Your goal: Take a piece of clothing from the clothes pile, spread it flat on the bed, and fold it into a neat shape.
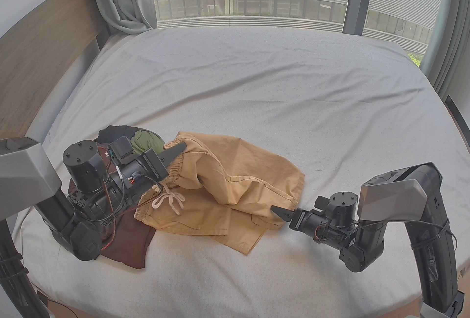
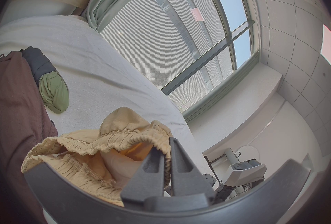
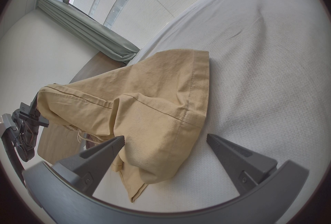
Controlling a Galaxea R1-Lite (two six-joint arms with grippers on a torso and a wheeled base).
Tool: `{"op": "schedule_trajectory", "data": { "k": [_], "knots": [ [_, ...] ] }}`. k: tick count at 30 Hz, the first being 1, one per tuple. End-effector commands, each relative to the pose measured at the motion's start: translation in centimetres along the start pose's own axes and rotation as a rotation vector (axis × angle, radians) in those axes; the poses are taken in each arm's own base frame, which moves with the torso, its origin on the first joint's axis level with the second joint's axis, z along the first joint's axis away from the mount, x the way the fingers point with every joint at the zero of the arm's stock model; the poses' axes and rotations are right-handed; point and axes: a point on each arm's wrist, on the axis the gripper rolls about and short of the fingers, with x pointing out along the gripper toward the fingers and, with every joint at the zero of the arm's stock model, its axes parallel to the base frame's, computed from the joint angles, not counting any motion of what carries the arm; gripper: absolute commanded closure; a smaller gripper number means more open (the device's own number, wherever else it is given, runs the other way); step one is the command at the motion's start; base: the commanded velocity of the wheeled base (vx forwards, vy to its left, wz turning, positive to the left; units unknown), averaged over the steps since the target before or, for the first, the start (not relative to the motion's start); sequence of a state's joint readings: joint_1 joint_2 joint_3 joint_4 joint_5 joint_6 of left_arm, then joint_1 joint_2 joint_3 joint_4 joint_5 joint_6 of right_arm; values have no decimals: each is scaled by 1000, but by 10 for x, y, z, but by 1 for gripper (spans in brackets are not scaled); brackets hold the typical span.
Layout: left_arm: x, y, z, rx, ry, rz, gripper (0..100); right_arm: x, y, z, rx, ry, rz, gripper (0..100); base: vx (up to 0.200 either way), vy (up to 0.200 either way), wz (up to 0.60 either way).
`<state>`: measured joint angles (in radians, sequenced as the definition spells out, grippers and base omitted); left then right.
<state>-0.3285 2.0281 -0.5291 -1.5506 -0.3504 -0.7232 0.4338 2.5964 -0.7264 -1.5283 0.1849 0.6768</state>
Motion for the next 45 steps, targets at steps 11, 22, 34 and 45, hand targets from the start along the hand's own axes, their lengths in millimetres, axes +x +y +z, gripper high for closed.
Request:
{"op": "schedule_trajectory", "data": {
  "k": [11,22,34,45],
  "knots": [
    [3,5,-4,-4,9,11,100,10,0,1,35,-10,41,0,0,0,0],
    [3,4,-3,-3,4,11,100,11,1,9,55,-36,51,0,0,0,0],
    [2,9,0,-4,-2,24,100,-4,19,23,50,-56,80,0,0,0,0],
    [2,9,0,-3,-3,23,100,-21,34,39,42,-67,122,0,0,0,0]
  ]
}}
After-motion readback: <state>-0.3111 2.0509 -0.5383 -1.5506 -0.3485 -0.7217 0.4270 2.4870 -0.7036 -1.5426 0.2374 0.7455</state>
